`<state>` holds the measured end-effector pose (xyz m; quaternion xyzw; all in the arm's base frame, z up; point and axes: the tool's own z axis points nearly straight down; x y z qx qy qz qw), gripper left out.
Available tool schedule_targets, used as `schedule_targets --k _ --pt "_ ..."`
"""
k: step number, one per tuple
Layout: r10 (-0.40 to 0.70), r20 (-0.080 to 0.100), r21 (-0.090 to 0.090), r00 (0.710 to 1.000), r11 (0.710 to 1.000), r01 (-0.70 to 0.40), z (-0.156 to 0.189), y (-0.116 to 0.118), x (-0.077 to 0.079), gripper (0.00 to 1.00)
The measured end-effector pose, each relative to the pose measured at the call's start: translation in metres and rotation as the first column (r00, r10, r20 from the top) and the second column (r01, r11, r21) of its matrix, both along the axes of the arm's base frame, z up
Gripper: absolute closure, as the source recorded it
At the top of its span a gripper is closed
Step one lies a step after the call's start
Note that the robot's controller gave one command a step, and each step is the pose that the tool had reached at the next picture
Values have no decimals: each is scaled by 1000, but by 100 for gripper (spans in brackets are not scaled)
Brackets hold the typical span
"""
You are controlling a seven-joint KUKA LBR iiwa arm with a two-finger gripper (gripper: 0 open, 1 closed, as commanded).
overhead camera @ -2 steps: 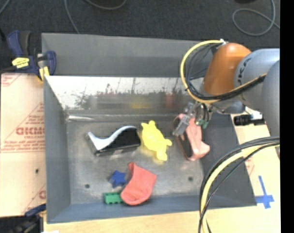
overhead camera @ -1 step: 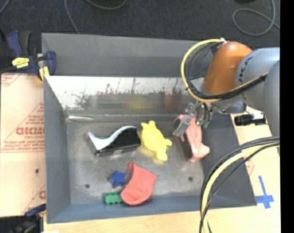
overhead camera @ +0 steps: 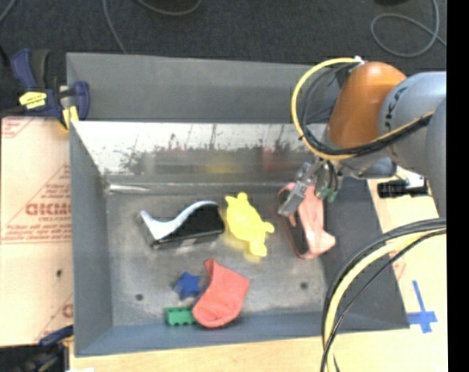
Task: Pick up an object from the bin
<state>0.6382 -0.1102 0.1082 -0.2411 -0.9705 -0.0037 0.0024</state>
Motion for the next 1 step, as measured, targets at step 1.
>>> schedule_targets --k 1 --pt "1 -3 0 1000 1000 -1 15 0 -1 100"
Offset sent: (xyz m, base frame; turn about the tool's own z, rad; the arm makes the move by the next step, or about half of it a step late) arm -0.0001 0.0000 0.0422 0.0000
